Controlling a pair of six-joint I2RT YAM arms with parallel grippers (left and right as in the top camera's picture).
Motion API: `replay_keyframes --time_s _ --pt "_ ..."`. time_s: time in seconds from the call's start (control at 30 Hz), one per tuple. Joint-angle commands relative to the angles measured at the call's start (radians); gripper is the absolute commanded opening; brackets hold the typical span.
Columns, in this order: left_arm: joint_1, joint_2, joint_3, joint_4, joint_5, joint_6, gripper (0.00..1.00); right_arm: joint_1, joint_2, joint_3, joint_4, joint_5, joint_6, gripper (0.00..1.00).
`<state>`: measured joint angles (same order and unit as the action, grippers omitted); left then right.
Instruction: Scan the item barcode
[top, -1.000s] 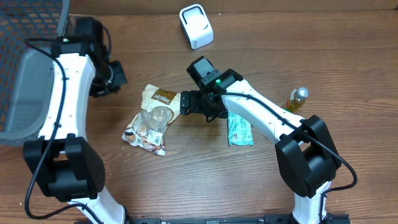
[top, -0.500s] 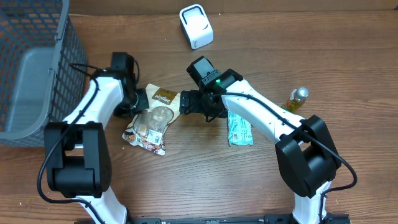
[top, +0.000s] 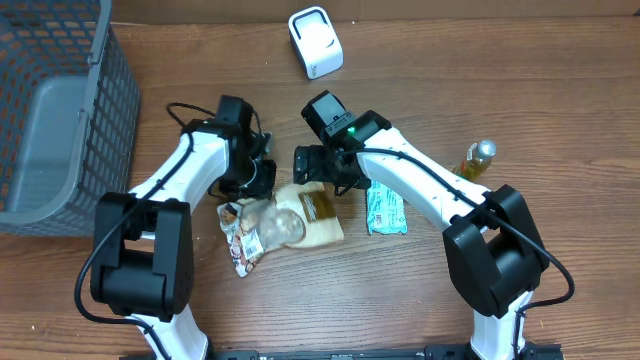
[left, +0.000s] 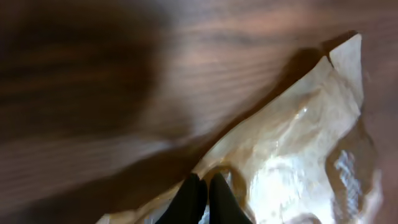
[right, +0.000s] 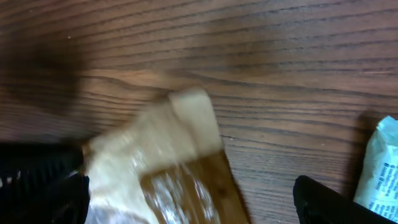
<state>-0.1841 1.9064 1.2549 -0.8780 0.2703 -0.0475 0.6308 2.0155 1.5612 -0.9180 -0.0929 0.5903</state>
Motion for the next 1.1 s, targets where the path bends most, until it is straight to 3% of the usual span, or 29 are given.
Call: replay_keyframes --time_s 0.0,0.13,0.37,0.57,0.8,1.07 --pt "0.013 0.003 0.133 -0.101 0.037 0.048 0.04 -0.02 -0.003 -0.005 0.0 -0.05 -0.062 1.0" --pt "0.027 0.003 0.248 -0.292 -0.01 -0.05 0.08 -0.024 -0.003 -0.005 -0.02 -0.084 -0.074 0.97" --pt "0.022 0.003 0.211 -0.417 -0.15 -0.192 0.09 -0.021 -0.003 -0.005 -0.042 -0.119 -0.075 0.91" --pt "0.02 0.003 0.101 -0.403 -0.171 -0.208 0.05 0.011 -0.003 -0.006 -0.072 -0.156 -0.13 0.9" --pt "0.02 0.003 -0.041 -0.279 -0.176 -0.208 0.04 0.035 -0.003 -0.017 -0.064 -0.171 -0.146 0.92" --pt "0.02 0.003 -0.117 -0.192 -0.177 -0.208 0.05 0.037 -0.003 -0.127 0.066 -0.207 -0.147 0.95"
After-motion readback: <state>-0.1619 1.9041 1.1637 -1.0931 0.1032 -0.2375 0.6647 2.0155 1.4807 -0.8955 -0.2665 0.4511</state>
